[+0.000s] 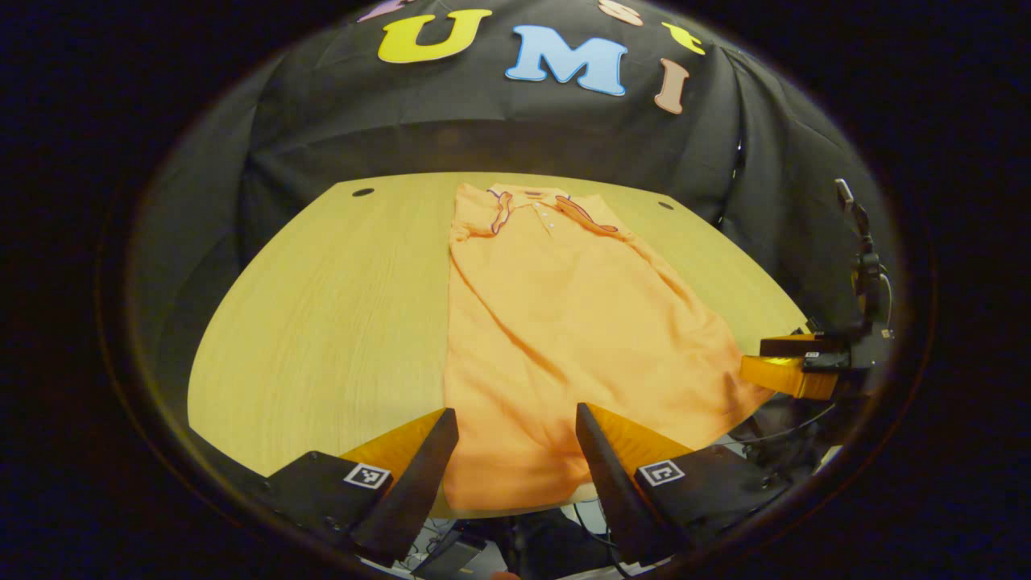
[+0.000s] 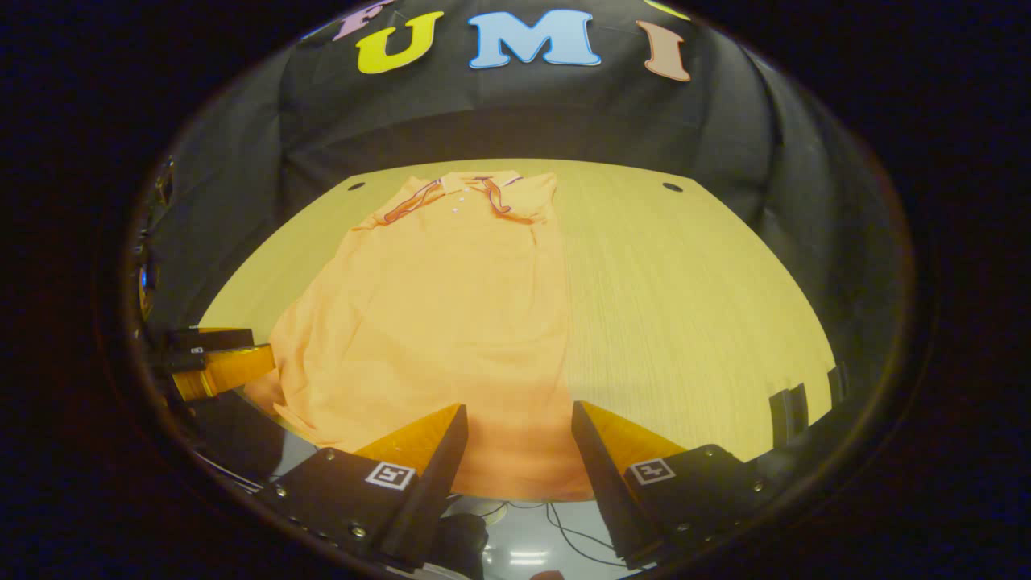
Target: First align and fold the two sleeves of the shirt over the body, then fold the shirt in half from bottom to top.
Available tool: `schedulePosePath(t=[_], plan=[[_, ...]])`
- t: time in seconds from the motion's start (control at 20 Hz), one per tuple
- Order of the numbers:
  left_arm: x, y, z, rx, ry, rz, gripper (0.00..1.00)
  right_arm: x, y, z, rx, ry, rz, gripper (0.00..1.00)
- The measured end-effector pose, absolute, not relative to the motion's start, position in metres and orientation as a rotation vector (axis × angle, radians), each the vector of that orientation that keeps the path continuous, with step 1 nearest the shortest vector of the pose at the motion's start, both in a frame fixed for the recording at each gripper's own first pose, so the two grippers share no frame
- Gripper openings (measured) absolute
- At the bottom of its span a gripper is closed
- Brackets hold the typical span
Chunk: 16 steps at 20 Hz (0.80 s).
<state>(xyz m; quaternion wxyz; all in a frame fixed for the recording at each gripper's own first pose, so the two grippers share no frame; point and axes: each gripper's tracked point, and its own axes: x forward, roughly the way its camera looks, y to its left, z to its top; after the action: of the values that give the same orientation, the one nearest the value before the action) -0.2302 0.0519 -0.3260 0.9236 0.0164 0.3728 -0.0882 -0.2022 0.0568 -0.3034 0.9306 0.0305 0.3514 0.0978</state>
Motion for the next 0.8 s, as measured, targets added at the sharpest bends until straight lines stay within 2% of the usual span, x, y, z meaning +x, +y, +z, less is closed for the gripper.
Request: schedulePosePath(t=[0.05,0.1,0.15,0.25,0.55,0.6,0.65,0.7,0.75,0.8], plan=[[-0.235,0.052,-0.329,0.032,0.768,-0.182,0.95,-0.204,0.055,-0.306,0.061,0.725,0.193,0.77],[-0.24,0.053,-0.332,0.028,0.775,-0.182,0.95,-0.207,0.053,-0.31,0.06,0.732,0.187,0.77],[-0.246,0.055,-0.335,0.022,0.78,-0.181,0.95,-0.211,0.052,-0.313,0.057,0.738,0.183,0.81],[-0.252,0.053,-0.339,0.018,0.784,-0.184,0.95,-0.215,0.049,-0.318,0.047,0.749,0.178,0.82],[-0.259,0.049,-0.353,0.04,0.789,-0.191,0.95,-0.221,0.045,-0.332,0.008,0.761,0.169,0.81],[-0.258,0.05,-0.353,0.046,0.782,-0.186,0.96,-0.221,0.045,-0.335,0.006,0.768,0.167,0.77],[-0.257,0.049,-0.354,0.05,0.777,-0.185,0.95,-0.222,0.046,-0.337,0.012,0.771,0.168,0.77],[-0.256,0.049,-0.355,0.055,0.775,-0.182,0.96,-0.221,0.048,-0.336,0.023,0.765,0.167,0.81],[-0.256,0.049,-0.355,0.062,0.772,-0.18,0.95,-0.222,0.048,-0.338,0.029,0.765,0.166,0.77],[-0.257,0.048,-0.356,0.069,0.77,-0.177,0.94,-0.222,0.049,-0.338,0.038,0.761,0.166,0.81]])
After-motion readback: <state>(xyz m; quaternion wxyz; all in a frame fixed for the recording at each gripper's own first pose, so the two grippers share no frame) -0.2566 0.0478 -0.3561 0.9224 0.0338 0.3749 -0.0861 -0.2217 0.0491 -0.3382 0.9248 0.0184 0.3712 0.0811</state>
